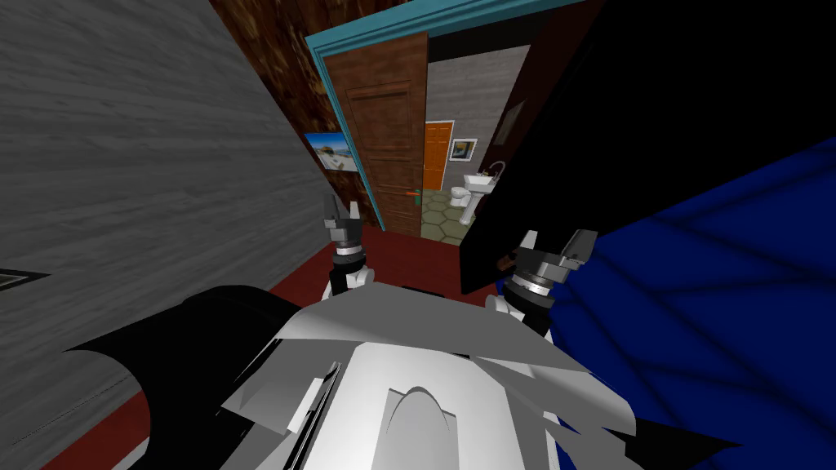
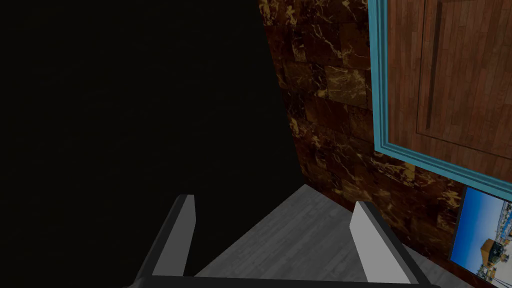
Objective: Pull the door open
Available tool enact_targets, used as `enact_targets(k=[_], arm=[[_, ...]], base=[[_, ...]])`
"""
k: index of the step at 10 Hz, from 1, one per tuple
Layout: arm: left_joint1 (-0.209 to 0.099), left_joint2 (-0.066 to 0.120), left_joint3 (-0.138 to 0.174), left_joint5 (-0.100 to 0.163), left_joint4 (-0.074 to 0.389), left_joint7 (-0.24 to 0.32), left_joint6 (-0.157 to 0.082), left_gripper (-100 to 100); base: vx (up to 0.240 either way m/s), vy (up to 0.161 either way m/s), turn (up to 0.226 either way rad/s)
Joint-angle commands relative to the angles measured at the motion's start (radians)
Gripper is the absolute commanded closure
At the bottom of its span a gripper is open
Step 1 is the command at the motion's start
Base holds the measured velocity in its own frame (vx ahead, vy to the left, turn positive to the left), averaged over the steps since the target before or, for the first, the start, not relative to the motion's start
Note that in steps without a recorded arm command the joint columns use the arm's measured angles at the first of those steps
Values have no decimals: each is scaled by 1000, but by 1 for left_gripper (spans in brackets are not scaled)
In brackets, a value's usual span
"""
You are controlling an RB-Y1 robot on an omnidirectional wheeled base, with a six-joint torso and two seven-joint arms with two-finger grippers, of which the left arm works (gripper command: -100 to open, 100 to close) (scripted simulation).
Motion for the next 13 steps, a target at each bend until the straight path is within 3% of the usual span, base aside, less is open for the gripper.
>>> enact_targets(k=[1,8,13], arm=[[-8,15,-3,11,28,5,6,-100],[-43,76,-17,58,153,28,35,-100],[-79,136,-32,106,281,52,64,-100]], base=[[197,-25,-19],[178,13,-35],[161,10,-43]])
